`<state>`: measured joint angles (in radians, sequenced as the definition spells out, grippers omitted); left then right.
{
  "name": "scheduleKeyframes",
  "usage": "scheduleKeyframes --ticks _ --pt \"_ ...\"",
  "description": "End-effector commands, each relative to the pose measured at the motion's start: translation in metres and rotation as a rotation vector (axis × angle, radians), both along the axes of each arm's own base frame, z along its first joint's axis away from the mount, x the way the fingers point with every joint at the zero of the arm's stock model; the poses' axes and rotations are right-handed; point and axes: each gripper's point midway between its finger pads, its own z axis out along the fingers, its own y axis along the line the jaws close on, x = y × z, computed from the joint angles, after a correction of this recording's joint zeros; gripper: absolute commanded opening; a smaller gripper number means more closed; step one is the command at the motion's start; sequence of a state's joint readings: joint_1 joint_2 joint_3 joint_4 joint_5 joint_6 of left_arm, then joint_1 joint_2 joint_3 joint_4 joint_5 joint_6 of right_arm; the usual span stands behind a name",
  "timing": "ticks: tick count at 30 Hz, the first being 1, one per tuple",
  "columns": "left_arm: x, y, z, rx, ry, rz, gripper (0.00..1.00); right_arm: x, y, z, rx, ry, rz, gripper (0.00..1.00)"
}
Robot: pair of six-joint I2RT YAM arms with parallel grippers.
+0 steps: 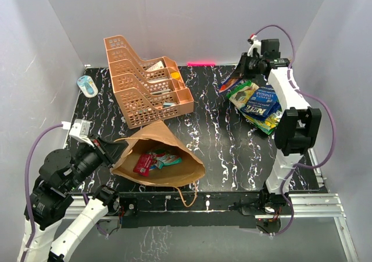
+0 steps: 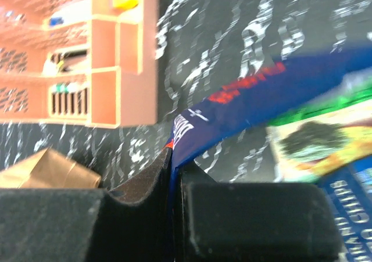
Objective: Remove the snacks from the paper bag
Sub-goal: Place the snack at the center of the board.
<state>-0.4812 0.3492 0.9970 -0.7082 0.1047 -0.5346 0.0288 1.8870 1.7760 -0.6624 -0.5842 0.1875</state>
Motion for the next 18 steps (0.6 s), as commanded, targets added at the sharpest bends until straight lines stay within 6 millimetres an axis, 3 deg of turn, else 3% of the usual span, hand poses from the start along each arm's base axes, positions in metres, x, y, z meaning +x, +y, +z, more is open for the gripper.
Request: scheduleKeyframes --ticks 1,6,10,14,18 --pt "-0.003 0.008 0.018 0.008 -0.06 0.023 0.0 0.052 -0.055 0.02 -0.057 -0.118 -0.144 0.08" --pt "-0.002 0.008 0.022 0.018 -0.071 0.017 0.0 0.077 -0.096 -0.005 -0.105 -0.104 -0.211 0.08" --pt "0.0 0.002 0.023 0.012 -0.07 -0.005 0.0 0.083 -0.127 -0.028 -0.101 -0.05 -0.257 0.08" --pt "0.002 -0.003 0.021 0.008 -0.065 -0.023 0.0 0.078 -0.141 -0.046 -0.104 -0.011 -0.282 0.08" --pt "0.002 -0.005 0.024 0.001 -0.07 -0.033 0.0 0.074 -0.148 -0.047 -0.099 -0.008 -0.298 0.08"
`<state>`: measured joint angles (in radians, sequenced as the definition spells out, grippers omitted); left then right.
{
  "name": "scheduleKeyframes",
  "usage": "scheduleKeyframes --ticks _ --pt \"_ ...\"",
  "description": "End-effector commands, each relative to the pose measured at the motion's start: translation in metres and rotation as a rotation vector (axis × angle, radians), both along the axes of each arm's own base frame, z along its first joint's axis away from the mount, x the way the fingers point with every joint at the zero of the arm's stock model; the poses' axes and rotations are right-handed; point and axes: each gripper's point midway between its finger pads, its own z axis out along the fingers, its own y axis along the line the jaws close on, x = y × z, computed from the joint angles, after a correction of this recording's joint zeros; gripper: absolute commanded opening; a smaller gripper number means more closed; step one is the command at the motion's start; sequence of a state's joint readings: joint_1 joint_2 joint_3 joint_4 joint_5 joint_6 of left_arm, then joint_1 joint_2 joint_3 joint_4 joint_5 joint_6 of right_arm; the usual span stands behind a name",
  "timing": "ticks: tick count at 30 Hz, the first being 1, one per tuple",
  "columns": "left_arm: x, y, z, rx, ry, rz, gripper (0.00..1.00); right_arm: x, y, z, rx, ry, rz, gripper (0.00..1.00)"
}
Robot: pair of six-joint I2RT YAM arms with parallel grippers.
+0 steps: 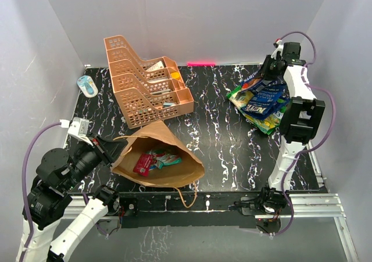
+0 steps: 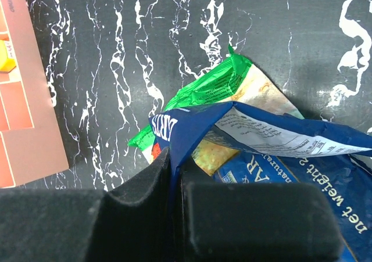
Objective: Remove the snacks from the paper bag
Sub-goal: Place the snack at the center of the board.
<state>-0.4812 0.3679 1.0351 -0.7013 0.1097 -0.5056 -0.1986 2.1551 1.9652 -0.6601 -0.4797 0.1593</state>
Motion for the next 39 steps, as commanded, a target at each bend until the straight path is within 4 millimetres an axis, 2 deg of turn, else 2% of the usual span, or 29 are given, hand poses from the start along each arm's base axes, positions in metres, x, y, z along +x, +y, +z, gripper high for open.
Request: scheduleKeyframes --ticks 1,7,12,17,20,23,28,36,39 --pt "0.002 -0.005 0.011 -0.01 -0.031 -0.024 0.0 0.005 -0.01 0.023 -0.029 -0.077 -0.017 0.08" --pt "0.001 -0.004 0.011 -0.007 -0.031 -0.025 0.0 0.009 -0.026 0.048 -0.019 -0.129 -0.048 0.08" --pt "0.0 -0.004 0.01 -0.009 -0.026 -0.025 0.0 0.013 -0.028 0.073 -0.013 -0.178 -0.052 0.08" --pt "-0.001 -0.004 0.01 -0.014 -0.024 -0.024 0.0 0.014 -0.026 0.077 0.002 -0.187 -0.041 0.08" --pt "-0.001 -0.004 0.01 -0.015 -0.023 -0.026 0.0 0.014 -0.025 0.07 0.011 -0.179 -0.038 0.08" --pt "-0.002 -0.003 0.01 -0.014 -0.022 -0.024 0.0 0.009 -0.023 0.051 0.029 -0.134 -0.05 0.08" --pt "-0.003 -0.003 0.008 -0.018 -0.018 -0.02 0.0 -0.018 -0.018 0.019 0.06 -0.057 -0.093 0.08" --pt "-0.002 -0.005 0.006 -0.014 -0.013 -0.031 0.0 -0.05 -0.014 0.0 0.069 -0.042 -0.178 0.08" --pt "-0.002 -0.006 0.005 -0.014 -0.009 -0.034 0.0 -0.059 -0.019 -0.008 0.056 -0.019 -0.234 0.08"
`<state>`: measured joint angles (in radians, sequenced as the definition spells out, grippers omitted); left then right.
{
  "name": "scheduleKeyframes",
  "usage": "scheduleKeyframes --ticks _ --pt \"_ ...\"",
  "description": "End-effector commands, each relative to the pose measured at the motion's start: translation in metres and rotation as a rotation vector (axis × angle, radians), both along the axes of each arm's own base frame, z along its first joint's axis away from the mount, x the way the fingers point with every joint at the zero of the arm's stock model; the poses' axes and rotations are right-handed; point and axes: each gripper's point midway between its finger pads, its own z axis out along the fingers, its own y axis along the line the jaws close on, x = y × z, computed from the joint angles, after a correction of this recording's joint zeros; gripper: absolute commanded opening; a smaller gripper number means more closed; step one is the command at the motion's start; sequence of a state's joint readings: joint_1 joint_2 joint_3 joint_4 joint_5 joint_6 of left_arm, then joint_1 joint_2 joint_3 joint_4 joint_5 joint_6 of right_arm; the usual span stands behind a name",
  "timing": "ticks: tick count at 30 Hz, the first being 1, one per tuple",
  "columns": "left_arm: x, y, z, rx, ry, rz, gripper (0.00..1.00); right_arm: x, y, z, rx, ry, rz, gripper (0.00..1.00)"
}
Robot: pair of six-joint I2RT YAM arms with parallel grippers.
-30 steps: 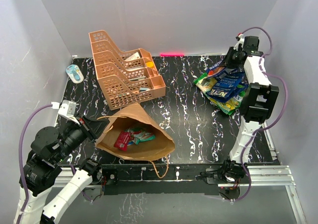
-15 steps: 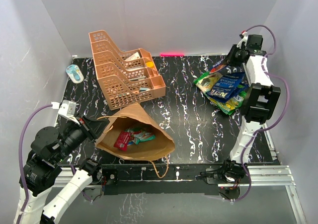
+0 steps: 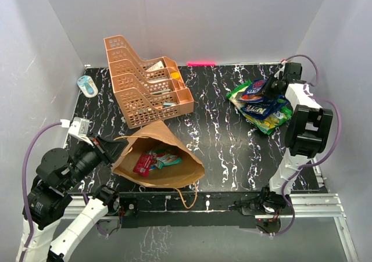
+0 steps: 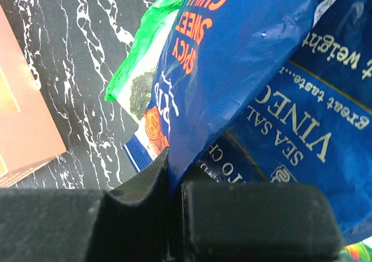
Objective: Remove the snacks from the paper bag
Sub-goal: Place the snack at the center of the board.
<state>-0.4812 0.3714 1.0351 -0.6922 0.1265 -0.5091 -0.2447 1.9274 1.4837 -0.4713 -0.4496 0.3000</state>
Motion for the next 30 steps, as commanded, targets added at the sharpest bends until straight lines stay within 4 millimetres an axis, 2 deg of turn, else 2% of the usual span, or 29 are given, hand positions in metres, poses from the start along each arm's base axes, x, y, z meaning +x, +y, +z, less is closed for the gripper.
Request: scheduleKeyframes --ticks 1,6,12,17,22,26,28,30 --pt "-0.001 -0.003 0.002 -0.007 -0.006 -0.018 0.0 0.008 -0.013 0.033 -0.054 -0.116 -0.098 0.08" --pt "-0.002 -0.002 0.0 -0.009 -0.001 -0.012 0.0 -0.005 -0.023 0.024 -0.083 -0.088 -0.189 0.08" --pt "-0.002 -0.004 -0.002 -0.01 0.005 -0.022 0.0 -0.018 -0.017 0.01 -0.059 -0.059 -0.191 0.09" --pt "-0.002 -0.002 -0.008 0.001 0.017 -0.016 0.0 -0.028 -0.008 0.002 -0.026 -0.036 -0.156 0.22" --pt "-0.004 -0.001 -0.018 0.003 0.046 -0.009 0.0 -0.051 -0.019 0.017 -0.049 -0.039 -0.2 0.4" --pt "-0.004 -0.002 -0.025 0.006 0.064 -0.013 0.0 -0.072 -0.033 0.043 -0.079 -0.1 -0.258 0.5" --pt "-0.007 -0.007 -0.025 -0.005 0.057 -0.042 0.0 -0.081 -0.032 0.057 -0.096 -0.148 -0.267 0.53" --pt "-0.012 -0.019 -0.021 -0.034 0.029 -0.122 0.0 -0.09 -0.035 0.066 -0.112 -0.174 -0.301 0.63"
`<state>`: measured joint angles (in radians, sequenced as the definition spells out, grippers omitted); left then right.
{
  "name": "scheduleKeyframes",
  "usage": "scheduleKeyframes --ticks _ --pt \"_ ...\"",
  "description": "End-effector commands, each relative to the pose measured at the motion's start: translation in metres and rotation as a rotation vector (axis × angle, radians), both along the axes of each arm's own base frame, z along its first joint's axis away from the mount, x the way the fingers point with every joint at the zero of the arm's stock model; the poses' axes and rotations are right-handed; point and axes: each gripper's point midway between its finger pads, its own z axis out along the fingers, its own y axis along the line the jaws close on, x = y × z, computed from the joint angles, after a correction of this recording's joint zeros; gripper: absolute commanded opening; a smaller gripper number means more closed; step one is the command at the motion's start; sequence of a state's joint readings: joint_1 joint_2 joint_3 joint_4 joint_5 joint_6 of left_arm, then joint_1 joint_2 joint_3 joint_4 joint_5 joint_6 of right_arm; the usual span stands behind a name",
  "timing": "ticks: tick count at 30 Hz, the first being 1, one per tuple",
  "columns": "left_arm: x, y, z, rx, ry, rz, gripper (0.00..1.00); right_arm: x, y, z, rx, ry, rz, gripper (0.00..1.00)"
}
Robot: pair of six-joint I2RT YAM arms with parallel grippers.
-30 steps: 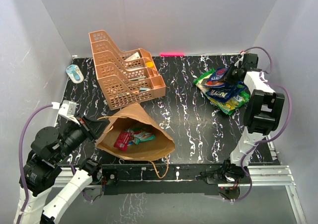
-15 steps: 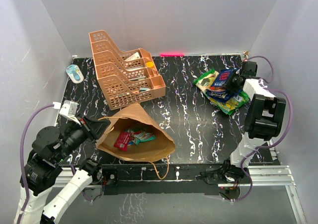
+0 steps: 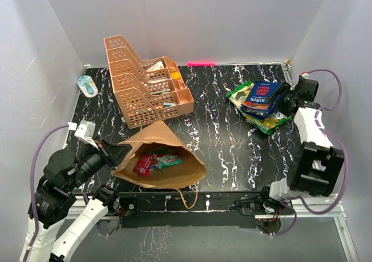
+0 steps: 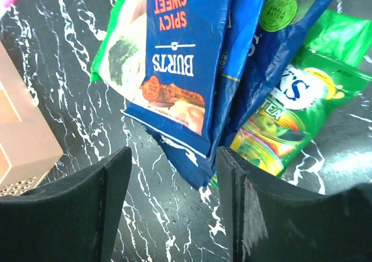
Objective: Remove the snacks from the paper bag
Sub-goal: Place the snack at the center of the board, then take out the snack from the paper bag.
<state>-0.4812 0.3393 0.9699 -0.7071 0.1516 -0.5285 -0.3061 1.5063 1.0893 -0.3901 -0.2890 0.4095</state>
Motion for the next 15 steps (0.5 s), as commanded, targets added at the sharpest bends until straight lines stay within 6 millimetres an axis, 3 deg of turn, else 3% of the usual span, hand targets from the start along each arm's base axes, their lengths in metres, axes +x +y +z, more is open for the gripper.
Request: scheduleKeyframes --ticks 1,4,6,9,12,13,15 --pt "-0.013 -0.023 0.004 -0.06 -0.034 -0.149 0.0 -0.009 -0.004 0.045 -0.051 -0.136 -0.049 0.67" --pt "-0.024 -0.041 0.014 -0.129 -0.055 -0.276 0.0 -0.016 0.039 0.079 0.043 -0.269 0.157 0.67" --pt "-0.025 -0.047 0.02 -0.155 -0.06 -0.308 0.0 -0.023 0.081 0.107 0.079 -0.375 0.325 0.66" --pt "-0.02 -0.049 0.029 -0.16 -0.073 -0.305 0.0 -0.04 0.158 0.143 0.065 -0.473 0.563 0.66" --pt "-0.015 -0.048 0.033 -0.149 -0.088 -0.286 0.0 -0.08 0.247 0.173 0.078 -0.543 0.828 0.65" --pt "-0.015 -0.047 0.034 -0.146 -0.091 -0.284 0.0 -0.103 0.277 0.183 0.082 -0.576 0.926 0.65" --pt "-0.014 -0.047 0.033 -0.137 -0.089 -0.283 0.0 -0.14 0.312 0.195 0.082 -0.627 1.061 0.64"
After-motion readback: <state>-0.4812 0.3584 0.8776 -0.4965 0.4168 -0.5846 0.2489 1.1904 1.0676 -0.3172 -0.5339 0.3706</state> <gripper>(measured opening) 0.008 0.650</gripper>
